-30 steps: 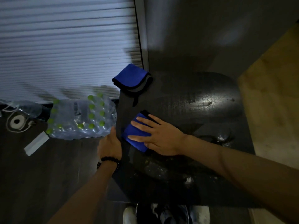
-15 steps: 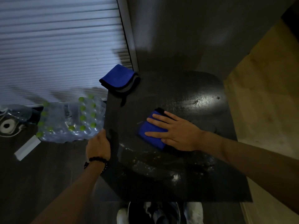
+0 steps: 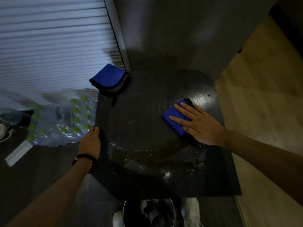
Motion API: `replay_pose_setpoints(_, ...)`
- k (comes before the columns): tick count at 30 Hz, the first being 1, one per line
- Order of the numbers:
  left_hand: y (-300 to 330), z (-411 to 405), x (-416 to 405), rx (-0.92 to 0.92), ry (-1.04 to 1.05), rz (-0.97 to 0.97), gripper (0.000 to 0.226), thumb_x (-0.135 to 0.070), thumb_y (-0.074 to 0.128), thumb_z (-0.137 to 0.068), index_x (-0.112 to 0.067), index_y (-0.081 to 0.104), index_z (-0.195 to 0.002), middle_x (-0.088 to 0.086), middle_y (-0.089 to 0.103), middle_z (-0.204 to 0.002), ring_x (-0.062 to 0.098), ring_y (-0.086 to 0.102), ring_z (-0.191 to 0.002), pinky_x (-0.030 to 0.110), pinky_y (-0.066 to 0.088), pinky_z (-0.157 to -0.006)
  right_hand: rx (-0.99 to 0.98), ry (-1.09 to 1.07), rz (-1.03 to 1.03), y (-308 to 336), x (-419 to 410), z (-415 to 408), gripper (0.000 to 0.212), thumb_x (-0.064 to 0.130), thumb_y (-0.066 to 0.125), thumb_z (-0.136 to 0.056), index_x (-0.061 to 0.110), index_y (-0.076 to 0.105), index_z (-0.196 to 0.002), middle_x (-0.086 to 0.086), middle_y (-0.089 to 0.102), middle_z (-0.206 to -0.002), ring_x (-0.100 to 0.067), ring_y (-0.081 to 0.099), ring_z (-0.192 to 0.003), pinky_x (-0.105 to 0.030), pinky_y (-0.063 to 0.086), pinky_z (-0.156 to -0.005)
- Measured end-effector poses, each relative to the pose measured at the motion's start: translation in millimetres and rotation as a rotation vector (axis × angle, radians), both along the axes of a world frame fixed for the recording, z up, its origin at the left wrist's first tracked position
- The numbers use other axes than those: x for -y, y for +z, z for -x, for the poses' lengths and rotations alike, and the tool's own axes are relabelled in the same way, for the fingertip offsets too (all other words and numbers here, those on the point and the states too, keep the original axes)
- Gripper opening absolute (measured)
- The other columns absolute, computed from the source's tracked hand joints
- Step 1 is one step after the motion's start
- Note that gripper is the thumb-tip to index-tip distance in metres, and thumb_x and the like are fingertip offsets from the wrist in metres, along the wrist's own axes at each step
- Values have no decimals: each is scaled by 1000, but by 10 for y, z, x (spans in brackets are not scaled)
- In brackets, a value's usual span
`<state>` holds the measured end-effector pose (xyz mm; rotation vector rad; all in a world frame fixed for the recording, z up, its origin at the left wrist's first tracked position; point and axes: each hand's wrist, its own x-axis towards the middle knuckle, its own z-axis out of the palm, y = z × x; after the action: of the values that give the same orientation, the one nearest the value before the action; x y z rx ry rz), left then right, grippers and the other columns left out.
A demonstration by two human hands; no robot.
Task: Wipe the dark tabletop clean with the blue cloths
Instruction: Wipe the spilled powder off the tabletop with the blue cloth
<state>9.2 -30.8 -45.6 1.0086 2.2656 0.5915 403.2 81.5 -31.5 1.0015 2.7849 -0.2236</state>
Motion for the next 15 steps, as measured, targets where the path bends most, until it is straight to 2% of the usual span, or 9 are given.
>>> replay_pose_setpoints(2, 10, -1, 6, 59, 14, -35, 25, -22, 31, -103, -13, 54, -103, 15, 57, -112, 30, 53, -108, 27, 30, -87, -5, -55, 14, 11, 18, -75, 54, 48, 10, -106, 45, -4, -157, 4, -11, -169, -16, -19, -153, -42, -12, -123)
replay_pose_setpoints(4, -14, 14, -2, 97, 11, -41, 31, -31, 30, -102, -12, 55, -103, 15, 59, -117, 32, 53, -114, 30, 33, -91, -14, -112, 27, 13, 52, -155, 55, 48, 10, -105, 44, -4, -158, 3, -11, -169, -16, -19, -153, -42, -11, -124)
replay_pose_setpoints(6, -34, 42, -16, 135, 25, -26, 47, -43, 28, -101, -11, 55, -122, 16, 55, -132, 33, 49, -124, 37, 33, -103, -28, -169, 38, 5, 98, -231, 55, 48, 10, -105, 44, -3, -158, 3, -10, -169, -16, -17, -154, -42, -11, -124)
replay_pose_setpoints(8, -60, 73, -41, 168, 19, -31, 51, -48, 27, -100, -15, 51, -130, 15, 52, -139, 31, 46, -128, 38, 30, -108, -38, -223, 38, -11, 151, -294, 55, 50, 9, -104, 46, -4, -157, 2, -8, -169, -16, -16, -154, -44, -7, -124)
replay_pose_setpoints(11, -75, 107, -106, 191, 5, -41, 49, -49, 27, -99, -17, 53, -126, 15, 53, -136, 31, 48, -125, 36, 31, -104, -44, -288, 28, -55, 229, -342, 56, 49, 11, -104, 46, -7, -157, 3, -8, -170, -16, -15, -154, -44, -5, -124)
replay_pose_setpoints(15, -67, 126, -223, 202, -9, -38, 43, -44, 27, -101, -17, 54, -120, 17, 54, -134, 29, 49, -122, 31, 29, -99, -40, -350, 7, -100, 385, -412, 58, 45, 15, -104, 43, -6, -158, 2, -8, -170, -17, -14, -155, -38, -11, -123)
